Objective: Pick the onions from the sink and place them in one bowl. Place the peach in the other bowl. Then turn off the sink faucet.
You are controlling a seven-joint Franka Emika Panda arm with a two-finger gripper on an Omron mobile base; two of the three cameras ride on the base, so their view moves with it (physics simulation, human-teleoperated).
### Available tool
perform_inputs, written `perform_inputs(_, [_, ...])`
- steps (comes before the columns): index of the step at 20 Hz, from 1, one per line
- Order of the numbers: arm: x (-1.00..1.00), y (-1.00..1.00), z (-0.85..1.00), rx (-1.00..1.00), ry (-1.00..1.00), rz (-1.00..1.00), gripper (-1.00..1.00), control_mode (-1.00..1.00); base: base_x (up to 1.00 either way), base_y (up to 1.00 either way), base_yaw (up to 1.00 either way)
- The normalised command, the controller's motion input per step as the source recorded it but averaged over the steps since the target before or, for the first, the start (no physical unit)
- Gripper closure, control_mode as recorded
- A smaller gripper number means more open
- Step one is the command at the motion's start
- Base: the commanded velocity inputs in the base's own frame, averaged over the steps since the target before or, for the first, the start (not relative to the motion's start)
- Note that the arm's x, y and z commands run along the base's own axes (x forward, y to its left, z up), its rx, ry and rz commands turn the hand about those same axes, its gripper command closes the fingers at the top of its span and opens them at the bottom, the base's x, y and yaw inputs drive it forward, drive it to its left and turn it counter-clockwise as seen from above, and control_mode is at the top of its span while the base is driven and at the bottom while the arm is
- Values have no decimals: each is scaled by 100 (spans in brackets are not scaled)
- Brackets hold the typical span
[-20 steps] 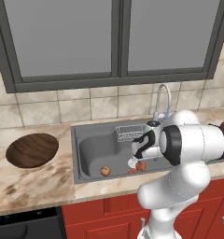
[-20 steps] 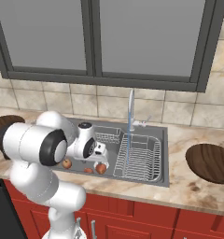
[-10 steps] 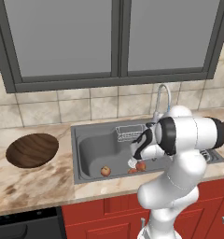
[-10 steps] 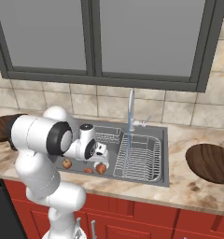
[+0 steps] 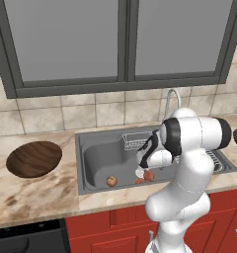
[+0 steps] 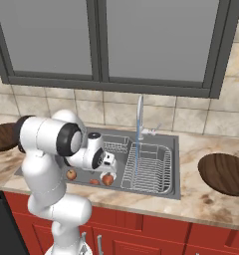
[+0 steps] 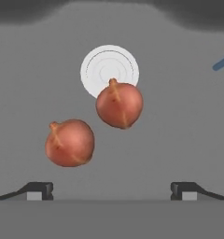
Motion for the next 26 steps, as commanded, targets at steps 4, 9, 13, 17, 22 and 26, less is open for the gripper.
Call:
perform_inputs(4, [13, 0, -18, 0, -1, 0, -100, -100, 0, 0, 0])
perform_inputs(9, [17, 0, -19, 0, -1, 0, -100, -100, 0, 0, 0])
perform_inputs(13, [24, 0, -16, 0, 0, 0, -100, -100, 0, 0, 0])
perform_inputs(17, [19, 0, -14, 0, 0, 0, -100, -100, 0, 0, 0])
perform_inputs(22, [11, -8, -13, 0, 0, 0, -100, -100, 0, 0, 0])
perform_inputs(26, [10, -9, -13, 1, 0, 0, -100, -100, 0, 0, 0])
